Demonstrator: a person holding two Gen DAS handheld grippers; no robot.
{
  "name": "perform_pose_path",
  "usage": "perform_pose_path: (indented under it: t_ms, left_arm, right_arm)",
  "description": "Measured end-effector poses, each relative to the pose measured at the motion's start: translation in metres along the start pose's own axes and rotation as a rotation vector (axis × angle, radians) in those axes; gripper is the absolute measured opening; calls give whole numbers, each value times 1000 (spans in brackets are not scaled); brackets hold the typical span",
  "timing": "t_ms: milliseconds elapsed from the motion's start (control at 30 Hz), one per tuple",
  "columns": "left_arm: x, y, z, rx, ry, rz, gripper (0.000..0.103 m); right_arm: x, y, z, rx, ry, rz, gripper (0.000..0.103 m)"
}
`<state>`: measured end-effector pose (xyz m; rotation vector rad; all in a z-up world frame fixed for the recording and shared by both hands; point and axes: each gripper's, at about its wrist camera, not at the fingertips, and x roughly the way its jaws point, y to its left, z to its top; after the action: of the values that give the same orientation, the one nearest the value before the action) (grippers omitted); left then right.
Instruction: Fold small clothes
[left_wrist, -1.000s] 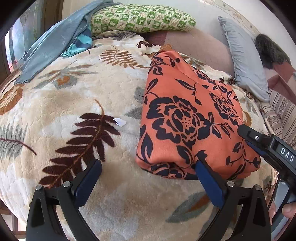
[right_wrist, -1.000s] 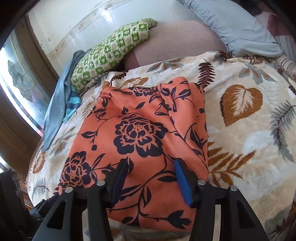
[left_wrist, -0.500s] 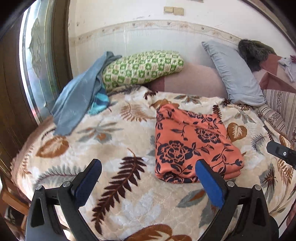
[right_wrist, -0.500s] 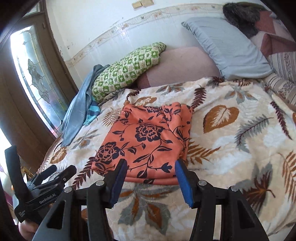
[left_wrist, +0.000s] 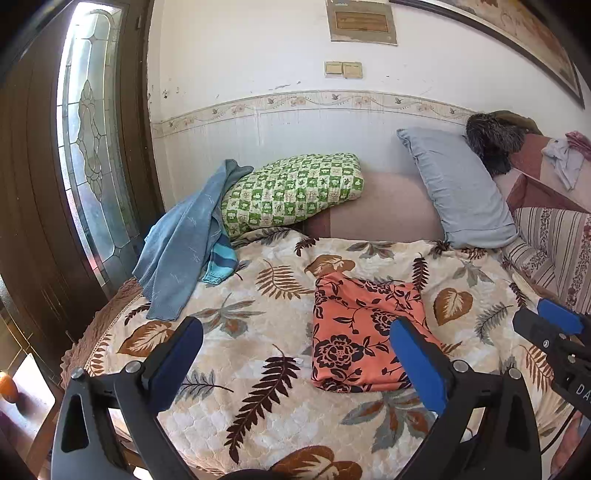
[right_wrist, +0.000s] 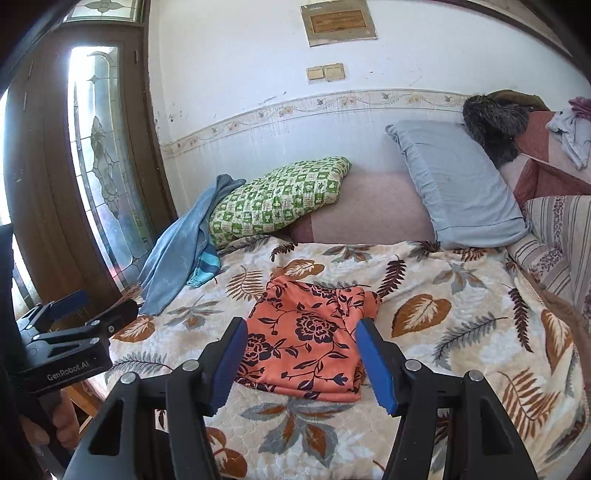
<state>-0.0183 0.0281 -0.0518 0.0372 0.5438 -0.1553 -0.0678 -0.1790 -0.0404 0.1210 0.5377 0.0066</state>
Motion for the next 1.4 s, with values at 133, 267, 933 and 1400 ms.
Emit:
perform_pose_path:
  t_ms: [133, 267, 933, 1400]
  left_arm:
    - [-12, 2, 5, -9, -20, 17, 101]
    - [-22, 4, 9, -12, -35, 18, 101]
    - [-51, -3, 19, 7, -62, 37, 101]
    - [-42, 0, 13, 27, -23, 38, 101]
  right_arm:
    - [-10, 6, -1, -9, -10, 12, 65]
    - [-17, 12, 1, -20, -26, 17, 65]
    - [-32, 28, 5, -50, -48, 34, 65]
    - [-19, 9, -8, -13, 25, 7, 65]
